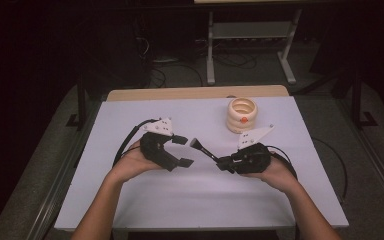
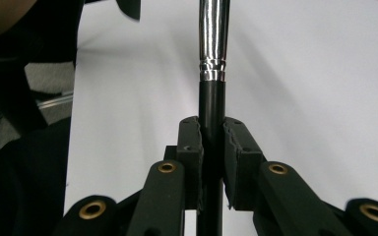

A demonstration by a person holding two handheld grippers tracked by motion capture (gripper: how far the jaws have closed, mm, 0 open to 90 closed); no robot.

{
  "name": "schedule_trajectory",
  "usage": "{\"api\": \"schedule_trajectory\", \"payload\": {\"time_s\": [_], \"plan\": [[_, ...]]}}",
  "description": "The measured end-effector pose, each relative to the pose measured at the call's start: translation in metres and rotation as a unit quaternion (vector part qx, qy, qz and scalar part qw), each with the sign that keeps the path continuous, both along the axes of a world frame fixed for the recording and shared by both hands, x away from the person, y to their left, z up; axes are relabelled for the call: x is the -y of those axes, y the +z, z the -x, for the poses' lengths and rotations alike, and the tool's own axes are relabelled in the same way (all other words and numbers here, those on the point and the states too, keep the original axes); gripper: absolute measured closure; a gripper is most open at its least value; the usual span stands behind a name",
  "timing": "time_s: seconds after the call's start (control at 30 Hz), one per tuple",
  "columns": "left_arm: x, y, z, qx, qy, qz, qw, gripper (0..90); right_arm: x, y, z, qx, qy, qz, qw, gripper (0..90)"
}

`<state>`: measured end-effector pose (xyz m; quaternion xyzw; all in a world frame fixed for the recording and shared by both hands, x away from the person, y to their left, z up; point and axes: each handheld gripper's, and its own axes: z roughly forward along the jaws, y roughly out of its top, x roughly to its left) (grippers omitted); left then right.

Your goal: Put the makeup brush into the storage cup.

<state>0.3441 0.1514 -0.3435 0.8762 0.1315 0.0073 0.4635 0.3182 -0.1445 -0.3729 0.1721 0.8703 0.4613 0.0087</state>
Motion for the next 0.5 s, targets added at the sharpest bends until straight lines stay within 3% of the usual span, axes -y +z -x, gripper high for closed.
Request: {"api": "schedule_trajectory", "payload": {"time_s": [0.23,0.37,0.5], "plan": [[0.0027,-0.0054,-0.0038,-0.018,0.047,0.041,0.9979,19.4,0.0032,0.0014,-0.0016,0.012,-0.03,-0.025,0.9992,78.5],[0.0041,-0.0072,-0.0027,-0.019,0.065,0.08,0.9945,19.3,0.0037,0.0018,-0.0024,0.016,-0.046,-0.034,0.9982,78.5],[0.0084,-0.0092,-0.0008,-0.018,0.077,0.1,0.9918,19.4,0.002,0.0012,-0.0028,0.019,-0.066,-0.042,0.9967,78.5]]}}
